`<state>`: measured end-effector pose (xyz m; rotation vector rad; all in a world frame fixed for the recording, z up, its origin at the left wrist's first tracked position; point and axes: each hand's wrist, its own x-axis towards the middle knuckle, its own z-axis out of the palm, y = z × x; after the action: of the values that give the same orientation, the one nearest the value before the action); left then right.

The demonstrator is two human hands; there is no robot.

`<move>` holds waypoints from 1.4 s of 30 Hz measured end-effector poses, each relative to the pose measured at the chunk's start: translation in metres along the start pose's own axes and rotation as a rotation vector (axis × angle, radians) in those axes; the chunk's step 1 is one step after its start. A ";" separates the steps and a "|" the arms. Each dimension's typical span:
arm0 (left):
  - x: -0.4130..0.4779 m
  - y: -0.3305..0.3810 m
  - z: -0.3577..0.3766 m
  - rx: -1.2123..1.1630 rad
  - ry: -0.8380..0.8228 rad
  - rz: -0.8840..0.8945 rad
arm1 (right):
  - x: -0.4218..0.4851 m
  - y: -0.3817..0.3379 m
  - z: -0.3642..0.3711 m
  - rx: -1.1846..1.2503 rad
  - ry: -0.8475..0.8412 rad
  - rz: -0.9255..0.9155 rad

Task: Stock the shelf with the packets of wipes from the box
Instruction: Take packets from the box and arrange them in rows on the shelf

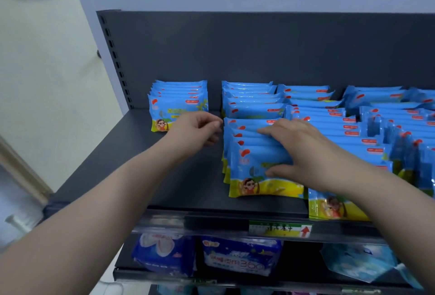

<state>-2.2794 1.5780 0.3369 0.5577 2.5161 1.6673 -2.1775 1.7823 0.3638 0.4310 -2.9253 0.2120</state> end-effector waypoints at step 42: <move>0.055 -0.008 0.009 0.864 -0.198 0.384 | 0.029 0.010 -0.016 -0.079 -0.366 0.071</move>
<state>-2.3306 1.6013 0.3333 1.2418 2.9987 0.4257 -2.2053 1.7870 0.3843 0.3892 -3.2967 0.0269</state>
